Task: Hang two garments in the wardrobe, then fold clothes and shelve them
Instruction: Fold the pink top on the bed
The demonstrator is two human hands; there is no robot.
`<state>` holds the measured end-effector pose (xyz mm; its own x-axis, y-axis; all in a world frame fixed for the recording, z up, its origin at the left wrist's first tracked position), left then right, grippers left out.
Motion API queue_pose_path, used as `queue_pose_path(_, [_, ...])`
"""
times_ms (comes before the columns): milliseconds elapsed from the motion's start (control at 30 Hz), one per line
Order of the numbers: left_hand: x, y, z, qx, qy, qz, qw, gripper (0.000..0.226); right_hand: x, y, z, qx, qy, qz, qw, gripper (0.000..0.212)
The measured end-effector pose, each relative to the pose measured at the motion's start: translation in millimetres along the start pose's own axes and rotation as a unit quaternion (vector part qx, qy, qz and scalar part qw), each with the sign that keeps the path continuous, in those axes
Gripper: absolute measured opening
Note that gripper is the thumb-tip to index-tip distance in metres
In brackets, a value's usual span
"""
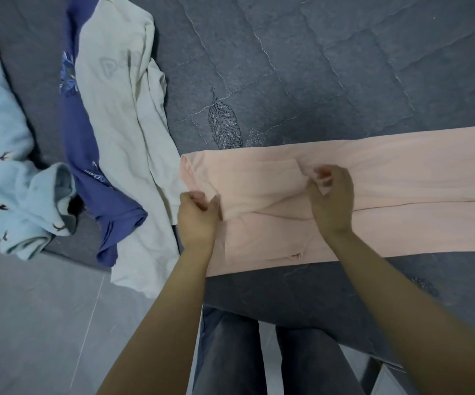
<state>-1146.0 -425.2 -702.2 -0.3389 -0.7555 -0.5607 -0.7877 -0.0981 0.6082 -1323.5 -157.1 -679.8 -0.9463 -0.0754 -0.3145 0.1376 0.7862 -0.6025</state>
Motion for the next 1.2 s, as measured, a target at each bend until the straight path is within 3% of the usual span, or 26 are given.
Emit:
queue_pose_path(67, [-12, -33, 15, -0.045, -0.056, -0.119, 0.99, 0.039, -24, 54, 5, 0.149, -0.039, 0.201, 0.967, 0.014])
queue_pose_path(133, [-29, -56, 35, -0.1, -0.124, -0.224, 0.961, 0.047, -52, 91, 28, 0.308, -0.087, 0.397, 0.86, 0.017])
queue_pose_path(167, [-33, -59, 41, -0.135, -0.133, -0.246, 0.951, 0.047, -57, 96, 35, 0.367, -0.088, 0.439, 0.816, 0.018])
queue_pose_path(233, [-34, -55, 46, -0.22, -0.106, -0.245, 0.938, 0.032, -48, 95, 40, 0.44, -0.065, 0.448, 0.775, 0.021])
queue_pose_path(333, [-23, -50, 38, -0.263, -0.055, -0.2, 0.942, 0.035, -21, 98, 33, 0.44, -0.021, 0.425, 0.791, 0.03])
queue_pose_path(500, [-22, -53, 25, -0.122, -0.071, -0.144, 0.979, 0.02, -7, 127, -2, 0.307, -0.007, 0.409, 0.86, 0.025])
queue_pose_path(567, [-29, -60, 29, -0.106, -0.097, -0.171, 0.975, 0.022, -15, 136, -6, 0.295, -0.027, 0.416, 0.86, 0.034])
queue_pose_path(633, [-32, -60, 32, -0.076, -0.112, -0.175, 0.975, 0.018, -21, 135, 0, 0.338, -0.073, 0.428, 0.835, 0.03])
queue_pose_path(700, [-25, -44, 24, -0.021, -0.079, -0.106, 0.991, 0.022, -22, 126, 1, 0.36, -0.113, 0.432, 0.819, 0.014])
queue_pose_path(733, [-21, -30, 17, -0.002, -0.051, -0.057, 0.997, 0.024, -23, 124, -2, 0.326, -0.128, 0.429, 0.833, 0.011])
queue_pose_path(833, [-9, 22, -2, 0.081, 0.018, 0.113, 0.99, 0.024, -21, 116, -23, 0.115, -0.121, 0.31, 0.936, 0.02])
queue_pose_path(900, [2, 55, 1, 0.162, 0.026, 0.226, 0.96, 0.024, -19, 85, -36, 0.003, -0.07, 0.138, 0.988, 0.013])
queue_pose_path(933, [10, 68, 4, 0.201, 0.022, 0.264, 0.943, 0.025, -20, 66, -36, -0.036, -0.054, 0.048, 0.997, 0.01])
queue_pose_path(1033, [47, 84, 13, 0.283, -0.021, 0.298, 0.911, 0.03, -22, 23, -16, -0.131, -0.059, -0.13, 0.981, 0.023])
queue_pose_path(1200, [91, 88, 25, 0.303, -0.149, 0.287, 0.896, 0.02, -23, 7, 36, -0.215, -0.166, -0.193, 0.943, 0.053])
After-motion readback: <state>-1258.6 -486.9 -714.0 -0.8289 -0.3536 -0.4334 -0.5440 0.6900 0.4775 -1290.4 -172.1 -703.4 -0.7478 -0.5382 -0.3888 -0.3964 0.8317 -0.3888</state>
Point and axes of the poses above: each hand's wrist, its own x-axis towards the middle knuckle, its own z-axis out of the palm, y = z × x, the point moved 10 cm from there along x, towards the middle knuckle, and after that the axes turned 8 degrees about -x, right-handed, at the moved point
